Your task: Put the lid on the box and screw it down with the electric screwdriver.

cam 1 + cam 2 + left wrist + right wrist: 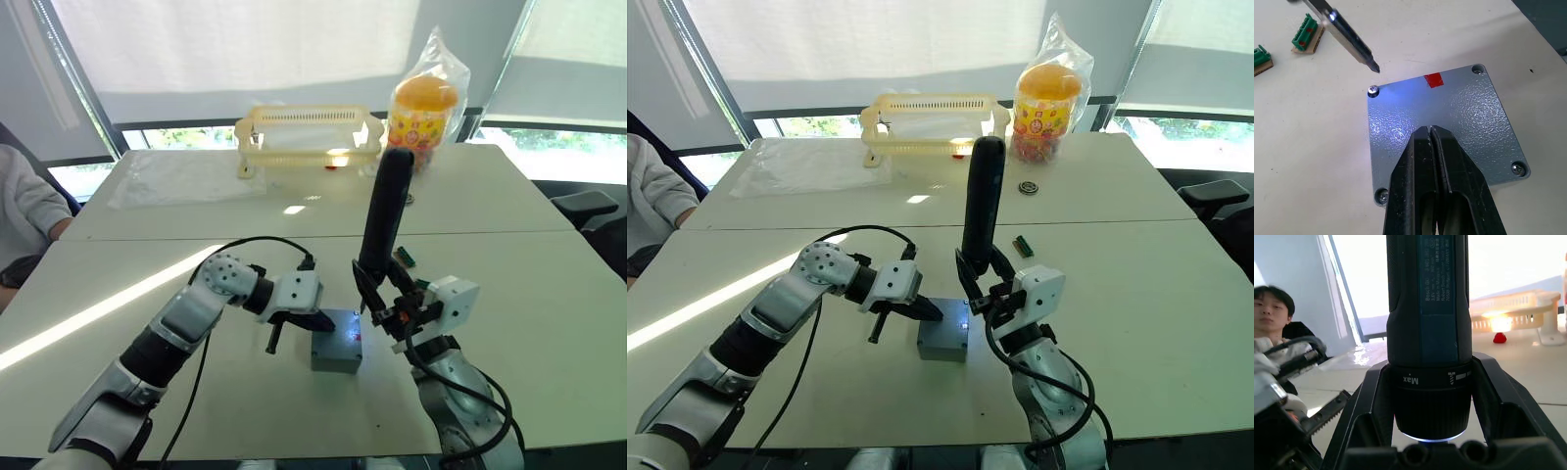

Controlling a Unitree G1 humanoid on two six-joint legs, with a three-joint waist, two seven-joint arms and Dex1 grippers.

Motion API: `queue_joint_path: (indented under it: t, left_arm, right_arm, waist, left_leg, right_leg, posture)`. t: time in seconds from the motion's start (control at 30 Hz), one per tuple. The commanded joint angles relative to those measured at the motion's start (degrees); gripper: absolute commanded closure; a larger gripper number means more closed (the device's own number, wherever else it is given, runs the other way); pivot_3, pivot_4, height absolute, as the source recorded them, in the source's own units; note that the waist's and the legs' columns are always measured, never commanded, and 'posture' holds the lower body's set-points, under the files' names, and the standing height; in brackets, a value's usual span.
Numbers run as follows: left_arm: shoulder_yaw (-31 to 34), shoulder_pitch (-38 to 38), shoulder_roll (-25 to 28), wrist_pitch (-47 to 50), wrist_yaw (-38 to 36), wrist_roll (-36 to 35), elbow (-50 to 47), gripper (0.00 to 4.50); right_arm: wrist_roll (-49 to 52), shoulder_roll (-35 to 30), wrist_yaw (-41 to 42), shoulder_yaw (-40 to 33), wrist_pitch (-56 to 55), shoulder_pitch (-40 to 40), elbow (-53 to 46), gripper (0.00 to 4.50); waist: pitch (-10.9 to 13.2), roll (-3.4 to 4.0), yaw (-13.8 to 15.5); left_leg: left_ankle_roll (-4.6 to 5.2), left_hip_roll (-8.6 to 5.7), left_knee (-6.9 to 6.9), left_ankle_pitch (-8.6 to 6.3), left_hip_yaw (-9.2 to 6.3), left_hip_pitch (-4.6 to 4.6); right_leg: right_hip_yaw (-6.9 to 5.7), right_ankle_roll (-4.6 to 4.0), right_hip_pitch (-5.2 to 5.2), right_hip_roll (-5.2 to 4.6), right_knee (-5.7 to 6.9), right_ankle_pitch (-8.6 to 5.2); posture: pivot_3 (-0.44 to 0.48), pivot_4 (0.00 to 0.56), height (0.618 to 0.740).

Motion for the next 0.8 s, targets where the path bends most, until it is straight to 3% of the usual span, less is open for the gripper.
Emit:
queue_joint_path:
  t: [0.03, 0.8]
  left_arm:
    - [-4.2, 2.6, 1.1, 1.0, -0.6, 3.9, 3.8, 4.5]
    - [-4.2, 2.3, 2.0, 1.0, -0.9, 4.1, 3.4, 4.5]
  right_arm:
    - [0.4, 1.1, -1.3, -0.3, -0.2, -2.6, -5.0, 2.68]
    - [-2.7, 1.3, 0.6, 1.3, -8.8, -1.9, 5.8, 2.68]
  waist:
    - [0.0, 0.0, 0.0]
    - [0.0, -0.01, -0.2]
  left_leg:
    - [0.0, 0.01, 0.01, 0.0, -0.01, 0.01]
    - [0.02, 0.02, 0.06, 0.01, -0.01, 0.15]
  right_leg:
    - [0.0, 0.0, 0.01, 0.03, 0.02, 0.0]
    - [-0.01, 0.02, 0.03, 0.15, 0.35, -0.01]
  posture:
    - [0.0, 0.15, 0.74]
    - [0.0, 0.15, 0.74]
